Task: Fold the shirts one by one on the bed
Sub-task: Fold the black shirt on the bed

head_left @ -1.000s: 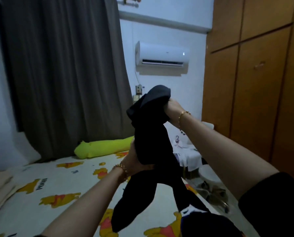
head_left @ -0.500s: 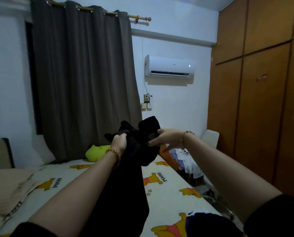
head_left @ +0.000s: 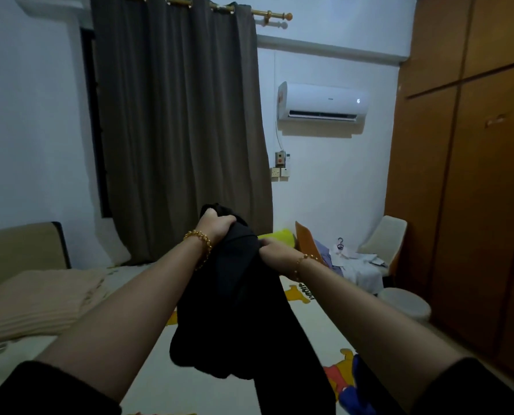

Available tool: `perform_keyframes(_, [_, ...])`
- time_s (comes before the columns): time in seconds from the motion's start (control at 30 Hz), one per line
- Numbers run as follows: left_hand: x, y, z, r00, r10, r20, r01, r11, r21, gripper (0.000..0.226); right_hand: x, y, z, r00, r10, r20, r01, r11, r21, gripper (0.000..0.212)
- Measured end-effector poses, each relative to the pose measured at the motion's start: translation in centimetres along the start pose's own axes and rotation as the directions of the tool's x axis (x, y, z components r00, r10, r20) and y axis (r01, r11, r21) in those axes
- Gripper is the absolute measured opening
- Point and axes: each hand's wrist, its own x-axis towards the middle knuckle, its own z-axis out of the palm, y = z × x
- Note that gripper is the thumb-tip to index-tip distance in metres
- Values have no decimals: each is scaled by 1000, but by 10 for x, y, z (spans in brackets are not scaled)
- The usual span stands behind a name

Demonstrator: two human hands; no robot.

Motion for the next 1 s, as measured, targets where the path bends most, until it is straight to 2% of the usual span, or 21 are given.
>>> perform_keyframes(0.13, [27, -36, -55, 999, -51, 3, 51, 995, 91, 53, 37, -34, 35, 998, -58, 32, 59, 998, -36, 35])
perform_keyframes(0.23, [52, -61, -100, 996, -79, 27, 79, 996, 31, 65, 68, -61, 57, 995, -97, 31, 97, 995, 2, 37])
perform_keyframes(0.37, [86, -88, -154, 982, -109, 157, 102, 993, 52, 48, 110, -91, 77, 991, -113, -68, 120, 988, 94, 42])
perform_keyframes(0.43, [98, -102, -177, 979, -112, 172, 96, 991, 95, 40, 130, -104, 87, 986, -107, -126, 119, 989, 91, 47])
perform_keyframes(0.5, [113, -113, -193, 986, -55, 158, 30, 987, 158, 25, 150, -115, 95, 977, -114, -181, 133, 987, 96, 48])
perform_keyframes(0.57, [126, -121, -201, 993, 58, 106, -77, 981, 177, 13, 164, -125, 99, 974, -116, -197, 145, 980, 137, 44])
perform_keyframes(0.6, [130, -123, -203, 987, 115, 116, -132, 980, 150, 17, 172, -130, 101, 974, -118, -194, 150, 976, 157, 41])
perform_keyframes(0.67, [133, -124, -203, 955, 192, 228, -205, 978, 34, 30, 184, -139, 106, 976, -130, -173, 158, 974, 160, 37])
perform_keyframes(0.73, [134, -125, -201, 921, 214, 327, -240, 970, 39, 32, 196, -145, 109, 976, -154, -152, 177, 972, 152, 34])
perform_keyframes(0.77, [137, -128, -202, 917, 232, 323, -271, 959, 79, 29, 201, -147, 111, 976, -164, -145, 185, 971, 150, 33])
perform_keyframes(0.83, [147, -134, -204, 930, 288, 230, -339, 912, 229, 9, 212, -148, 108, 970, -180, -165, 202, 971, 130, 29])
perform_keyframes(0.87, [153, -138, -208, 938, 300, 172, -336, 906, 257, 8, 217, -147, 107, 965, -192, -181, 214, 971, 110, 27])
perform_keyframes(1.0, [168, -145, -219, 967, 255, -27, -248, 957, 149, 25, 240, -136, 102, 952, -221, -212, 231, 973, 22, 30])
